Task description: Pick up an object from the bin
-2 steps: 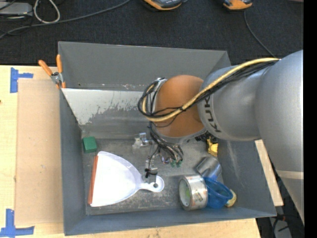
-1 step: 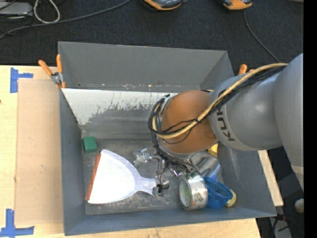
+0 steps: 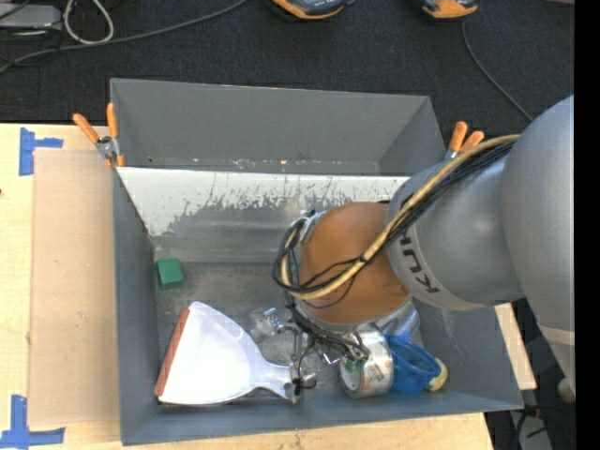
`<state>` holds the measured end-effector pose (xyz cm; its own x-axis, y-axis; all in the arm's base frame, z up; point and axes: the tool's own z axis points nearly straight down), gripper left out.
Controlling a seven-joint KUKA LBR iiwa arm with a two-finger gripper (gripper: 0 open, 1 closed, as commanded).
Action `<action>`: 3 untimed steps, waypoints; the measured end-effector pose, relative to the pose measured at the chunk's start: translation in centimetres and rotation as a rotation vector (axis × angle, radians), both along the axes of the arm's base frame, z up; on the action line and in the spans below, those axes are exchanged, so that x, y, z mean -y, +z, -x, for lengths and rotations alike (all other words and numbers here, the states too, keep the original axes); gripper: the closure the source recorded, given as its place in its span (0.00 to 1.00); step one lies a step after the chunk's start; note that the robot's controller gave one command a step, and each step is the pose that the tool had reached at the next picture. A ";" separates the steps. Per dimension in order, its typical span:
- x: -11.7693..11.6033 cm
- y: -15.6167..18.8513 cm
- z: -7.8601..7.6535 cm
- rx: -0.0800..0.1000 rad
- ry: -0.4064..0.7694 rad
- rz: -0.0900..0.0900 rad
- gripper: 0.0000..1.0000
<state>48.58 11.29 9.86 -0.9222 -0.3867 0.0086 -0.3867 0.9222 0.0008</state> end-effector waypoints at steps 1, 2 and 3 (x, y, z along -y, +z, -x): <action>-1.7 -2.9 -2.0 0.012 -0.051 -0.004 0.00; -0.3 -2.9 -0.6 0.006 0.004 -0.003 1.00; -0.3 -2.9 -0.6 0.006 0.003 -0.003 1.00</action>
Offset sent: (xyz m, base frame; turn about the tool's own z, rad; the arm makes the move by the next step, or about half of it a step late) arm 0.0065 0.0031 -0.0286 -0.0077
